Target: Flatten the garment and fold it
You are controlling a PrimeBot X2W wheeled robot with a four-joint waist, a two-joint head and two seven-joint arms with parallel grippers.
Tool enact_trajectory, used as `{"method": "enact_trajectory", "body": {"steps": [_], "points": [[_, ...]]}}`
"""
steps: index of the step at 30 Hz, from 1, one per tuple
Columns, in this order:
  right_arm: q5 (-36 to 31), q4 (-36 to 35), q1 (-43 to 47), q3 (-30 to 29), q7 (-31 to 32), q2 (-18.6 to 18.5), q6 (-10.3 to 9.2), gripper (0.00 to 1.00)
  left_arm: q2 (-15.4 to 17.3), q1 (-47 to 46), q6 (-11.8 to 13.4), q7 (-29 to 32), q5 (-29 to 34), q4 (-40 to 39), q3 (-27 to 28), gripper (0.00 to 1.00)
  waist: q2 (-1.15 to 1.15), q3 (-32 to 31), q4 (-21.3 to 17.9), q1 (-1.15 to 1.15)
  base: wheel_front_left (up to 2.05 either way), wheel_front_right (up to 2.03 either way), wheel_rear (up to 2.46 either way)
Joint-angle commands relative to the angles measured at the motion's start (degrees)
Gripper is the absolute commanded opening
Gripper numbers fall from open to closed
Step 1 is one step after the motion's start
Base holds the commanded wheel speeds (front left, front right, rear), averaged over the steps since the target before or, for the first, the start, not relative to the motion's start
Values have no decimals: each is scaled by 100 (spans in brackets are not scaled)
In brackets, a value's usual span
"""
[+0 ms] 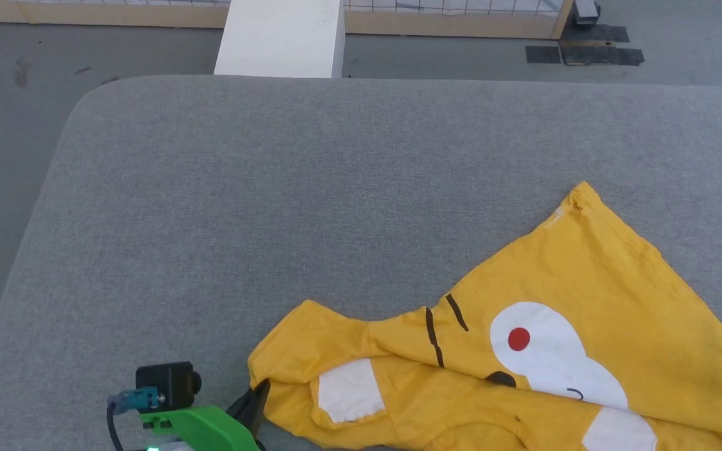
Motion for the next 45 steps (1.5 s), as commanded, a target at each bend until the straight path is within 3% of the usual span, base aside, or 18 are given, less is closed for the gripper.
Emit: {"method": "enact_trajectory", "body": {"steps": [1, 6, 12, 18, 29, 30, 31, 32, 34, 35, 36, 38, 45], "points": [[120, 26, -193, 233, -279, -94, -9, 100, 19, -23, -14, -44, -24, 4, 1, 0, 0, 55, 35, 0, 0, 0, 0], [469, 632, -794, 1359, -899, -544, -9, 100, 5, -131, -34, -52, -3, 4, -54, 0, 0, 261, 162, 0, 0, 0, 0], [680, 1547, -1658, 2496, -672, -1061, -9, 100, -23, -318, -73, -74, 31, 43, -128, 0, 0, 550, 400, 0, 0, 0, 0], [722, 2380, -2516, 3087, 258, -1313, -9, 100, -80, -485, -130, -116, 38, 129, -216, 0, 0, 802, 642, 0, 0, 0, 0], [562, 3280, -3443, 3447, 2164, -1409, -9, 100, -181, -729, -233, -227, 32, 324, -350, 0, 0, 1145, 927, 0, 0, 0, 0], [513, 3329, -3449, 3463, 2346, -1422, -9, 85, -186, -738, -236, -234, 31, 340, -355, 0, 0, 1150, 935, 0, 0, 0, 0], [455, 3369, -3448, 3472, 2553, -1436, -9, 47, -190, -746, -238, -243, 29, 359, -361, 0, 0, 1150, 940, 0, 0, 0, 0], [427, 3384, -3438, 3466, 2683, -1438, -9, 35, -193, -749, -239, -248, 27, 372, -364, 0, 0, 1147, 942, 0, 0, 0, 0], [433, 3334, -3379, 3435, 2789, -1414, -9, 19, -199, -747, -235, -261, 20, 405, -366, 0, 0, 1117, 937, 0, 0, 0, 0], [435, 3287, -3319, 3395, 2736, -1408, -9, 5, -202, -740, -233, -268, 14, 423, -366, 0, 0, 1087, 932, 0, 0, 0, 0], [427, 3229, -3260, 3383, 2636, -1413, -9, 0, -204, -733, -231, -275, 7, 437, -365, 0, 0, 1057, 921, 0, 0, 0, 0], [425, 3077, -3085, 3308, 2256, -1420, -9, 0, -208, -713, -231, -292, -13, 465, -359, 0, 0, 968, 891, 0, 0, 0, 0], [639, 2343, -2160, 2789, 172, -1157, -9, 0, -129, -527, -187, -357, -69, 450, -249, 0, 0, 514, 571, 0, 0, 0, 0]]}}
